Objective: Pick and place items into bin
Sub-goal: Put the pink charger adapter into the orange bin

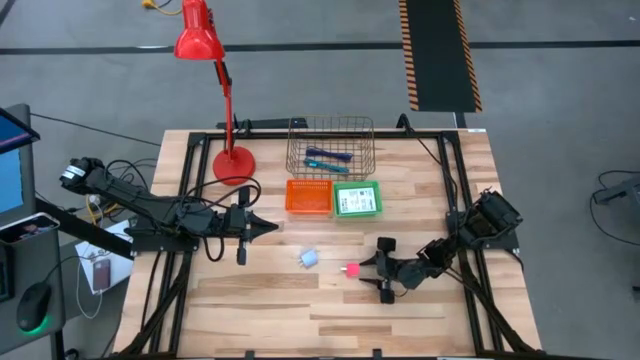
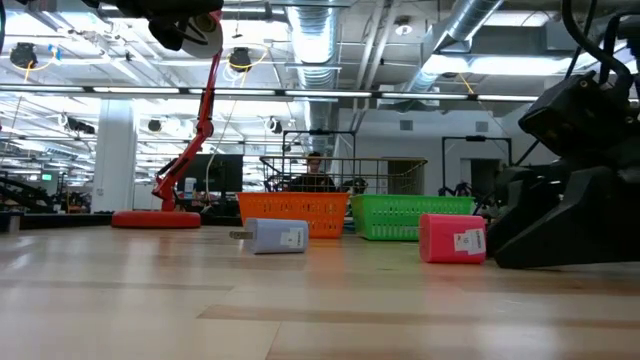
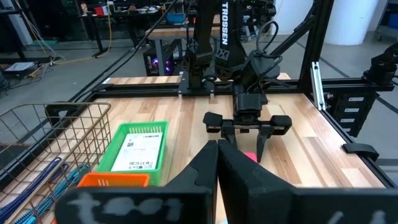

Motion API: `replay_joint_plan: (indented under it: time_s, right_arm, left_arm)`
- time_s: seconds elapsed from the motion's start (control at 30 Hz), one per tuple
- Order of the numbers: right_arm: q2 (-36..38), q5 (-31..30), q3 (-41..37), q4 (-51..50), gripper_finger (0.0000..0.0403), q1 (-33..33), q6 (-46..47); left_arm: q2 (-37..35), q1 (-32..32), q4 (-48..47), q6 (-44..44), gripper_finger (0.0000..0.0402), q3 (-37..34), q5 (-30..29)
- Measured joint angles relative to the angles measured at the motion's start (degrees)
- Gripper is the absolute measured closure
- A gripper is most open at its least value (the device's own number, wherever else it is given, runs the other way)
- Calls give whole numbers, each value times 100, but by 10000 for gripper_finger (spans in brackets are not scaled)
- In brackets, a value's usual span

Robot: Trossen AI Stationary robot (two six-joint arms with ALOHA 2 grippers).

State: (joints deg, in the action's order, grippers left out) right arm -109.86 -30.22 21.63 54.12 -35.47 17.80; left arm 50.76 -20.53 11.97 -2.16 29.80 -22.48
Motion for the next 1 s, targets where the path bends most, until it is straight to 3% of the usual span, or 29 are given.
replay_joint_plan:
  time_s: [0.6,1.0]
  right_arm:
    - [-13,646,120,176,200,484,-778]
    - [-13,800,125,176,200,595,-787]
  left_arm:
    - [-1,-1,0,0,401,0,0]
    - [-2,0,-2,52,401,0,0]
